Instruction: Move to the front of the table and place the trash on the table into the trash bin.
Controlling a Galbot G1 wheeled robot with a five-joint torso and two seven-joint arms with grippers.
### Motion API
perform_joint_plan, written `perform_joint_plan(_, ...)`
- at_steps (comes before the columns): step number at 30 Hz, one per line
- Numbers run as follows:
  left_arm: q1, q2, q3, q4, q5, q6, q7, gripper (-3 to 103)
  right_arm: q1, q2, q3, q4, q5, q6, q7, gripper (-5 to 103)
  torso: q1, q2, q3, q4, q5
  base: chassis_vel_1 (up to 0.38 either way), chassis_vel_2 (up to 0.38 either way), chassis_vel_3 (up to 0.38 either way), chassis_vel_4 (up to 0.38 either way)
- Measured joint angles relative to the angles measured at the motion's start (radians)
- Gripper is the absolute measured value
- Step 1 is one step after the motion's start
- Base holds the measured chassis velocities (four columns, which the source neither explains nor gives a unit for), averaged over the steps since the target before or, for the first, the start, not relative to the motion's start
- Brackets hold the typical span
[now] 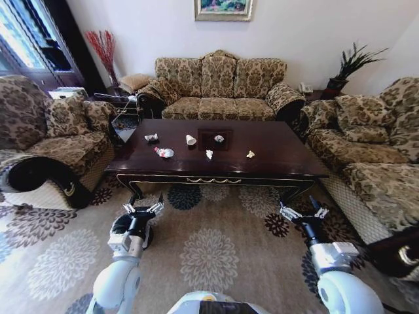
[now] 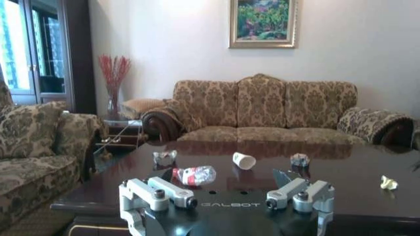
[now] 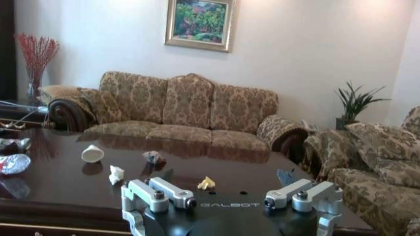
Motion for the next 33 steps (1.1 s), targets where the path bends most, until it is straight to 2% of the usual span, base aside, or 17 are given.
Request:
perform_joint_plan(17,0.003,0.007,-0.004,-0.012,-0.032,-0.001,0.013,100,-0.031,0.013,0.020,0.009,-0.001,0.039,-0.003,100,0.000,0.000,0.000,0.0000,0.0001,0.000,0.000,0.000,0.000)
perform_joint_plan(33,0.005,0.021,-0.012,-0.024,-0.033,0.017,0.022,100,-0.040,0.010,0.027,0.056,0.030,0.018,-0.003,100,0.000,0.000,0.000,0.0000,0.0001,0.000,0.000,0.000,0.000)
